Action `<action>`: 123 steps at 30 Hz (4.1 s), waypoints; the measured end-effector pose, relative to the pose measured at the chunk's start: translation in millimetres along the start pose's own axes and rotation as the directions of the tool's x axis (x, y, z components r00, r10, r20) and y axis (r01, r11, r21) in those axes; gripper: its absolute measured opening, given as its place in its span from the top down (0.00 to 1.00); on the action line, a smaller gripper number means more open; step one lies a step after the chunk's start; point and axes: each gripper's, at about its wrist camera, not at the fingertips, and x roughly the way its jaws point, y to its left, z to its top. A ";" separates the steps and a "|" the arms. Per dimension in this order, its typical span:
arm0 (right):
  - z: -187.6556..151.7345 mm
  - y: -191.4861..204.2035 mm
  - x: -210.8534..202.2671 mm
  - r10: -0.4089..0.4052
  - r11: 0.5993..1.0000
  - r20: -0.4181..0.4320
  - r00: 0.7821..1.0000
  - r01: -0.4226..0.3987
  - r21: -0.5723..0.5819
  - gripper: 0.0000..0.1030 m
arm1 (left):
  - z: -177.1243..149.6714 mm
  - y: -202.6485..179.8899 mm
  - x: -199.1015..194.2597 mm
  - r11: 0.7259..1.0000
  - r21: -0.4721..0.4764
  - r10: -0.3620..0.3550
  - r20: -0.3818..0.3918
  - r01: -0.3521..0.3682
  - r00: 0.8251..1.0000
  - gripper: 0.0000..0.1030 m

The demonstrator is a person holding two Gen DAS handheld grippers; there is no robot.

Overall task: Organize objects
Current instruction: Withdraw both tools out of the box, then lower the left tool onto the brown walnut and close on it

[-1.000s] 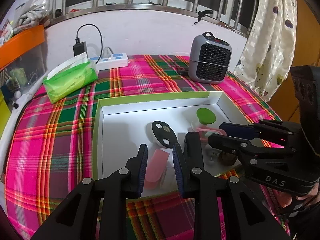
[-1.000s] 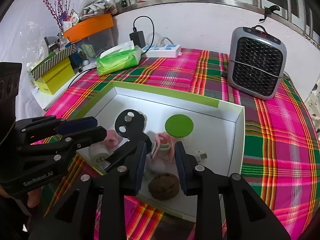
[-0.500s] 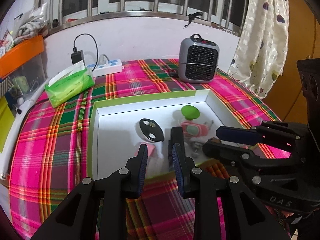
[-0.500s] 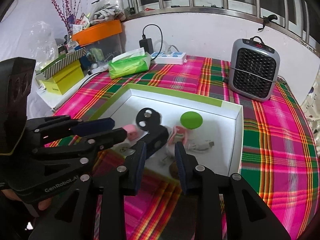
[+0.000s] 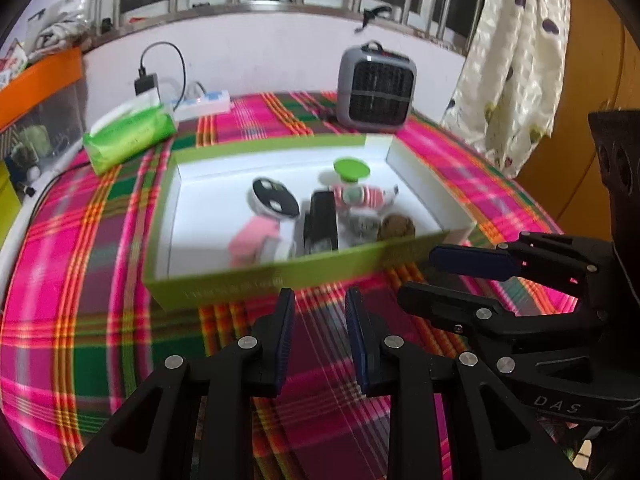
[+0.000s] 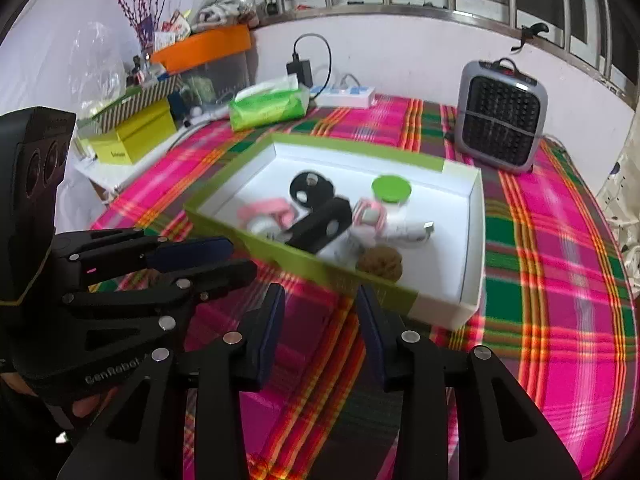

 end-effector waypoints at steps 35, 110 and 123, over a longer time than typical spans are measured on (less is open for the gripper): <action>-9.1 -6.1 21.3 -0.126 0.991 -0.062 0.990 0.129 0.047 0.52 | -1.4 -5.3 21.5 0.971 0.008 0.237 -0.057 -0.237 0.970 0.77; -24.2 12.3 1.9 -0.011 1.000 -0.023 1.000 0.012 0.016 0.50 | -48.5 44.6 -58.6 0.979 -0.123 0.172 0.063 -0.163 0.983 1.00; -25.5 10.7 -0.3 -0.001 1.000 -0.017 1.000 0.001 0.021 0.50 | -52.4 48.3 -53.4 0.976 -0.127 0.180 0.028 -0.175 0.983 0.70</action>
